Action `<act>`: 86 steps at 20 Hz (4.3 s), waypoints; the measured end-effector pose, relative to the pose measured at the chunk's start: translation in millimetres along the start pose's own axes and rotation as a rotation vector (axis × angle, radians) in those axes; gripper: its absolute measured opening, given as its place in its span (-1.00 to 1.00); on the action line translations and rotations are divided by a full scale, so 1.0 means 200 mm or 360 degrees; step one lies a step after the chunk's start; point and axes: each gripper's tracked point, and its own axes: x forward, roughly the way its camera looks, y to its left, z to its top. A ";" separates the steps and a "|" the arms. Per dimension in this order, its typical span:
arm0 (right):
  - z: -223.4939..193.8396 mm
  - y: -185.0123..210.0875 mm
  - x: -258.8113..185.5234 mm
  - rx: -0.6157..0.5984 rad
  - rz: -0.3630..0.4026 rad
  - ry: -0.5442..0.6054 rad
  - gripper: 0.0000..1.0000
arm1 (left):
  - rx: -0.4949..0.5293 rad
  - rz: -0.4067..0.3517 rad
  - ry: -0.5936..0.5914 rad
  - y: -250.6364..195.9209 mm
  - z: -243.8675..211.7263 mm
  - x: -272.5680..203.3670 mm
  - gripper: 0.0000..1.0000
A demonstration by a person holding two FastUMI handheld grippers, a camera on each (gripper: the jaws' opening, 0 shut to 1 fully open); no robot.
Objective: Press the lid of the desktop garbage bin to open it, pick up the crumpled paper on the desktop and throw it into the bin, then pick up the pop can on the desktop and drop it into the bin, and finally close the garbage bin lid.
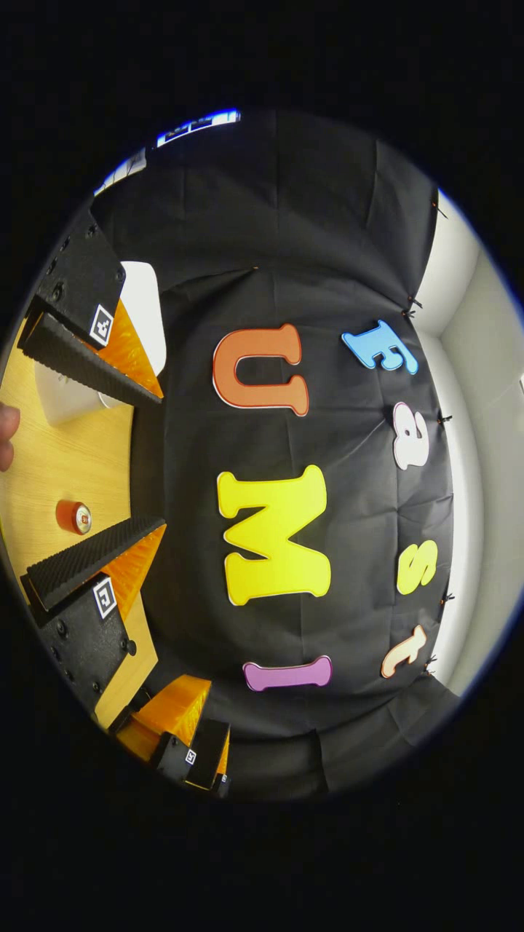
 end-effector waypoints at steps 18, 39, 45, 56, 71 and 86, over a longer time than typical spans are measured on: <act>-0.02 -0.04 0.05 0.0021 0.0118 0.0044 0.89 | -0.0017 0.0480 0.0013 0.43 0.08 0.10 0.96; -0.09 0.05 0.12 -0.0140 -0.0005 0.0095 0.88 | -0.0112 0.0633 0.0370 0.82 -0.40 0.38 -0.80; -0.14 0.10 0.13 -0.0172 0.0021 0.0136 0.88 | -0.0174 0.0647 0.0472 0.82 -0.52 0.37 -0.94; -0.19 0.15 0.17 -0.0125 0.0059 0.0174 0.89 | -0.0202 0.0705 0.0470 0.81 -0.57 0.36 -0.94; -0.07 -0.01 0.16 -0.0063 -0.0020 0.0105 0.89 | -0.0219 0.0403 0.0127 0.66 -0.09 0.40 -0.91; -0.05 -0.15 0.01 -0.0130 -0.0128 0.0078 0.88 | -0.0204 -0.0181 -0.0048 0.15 0.09 0.28 0.75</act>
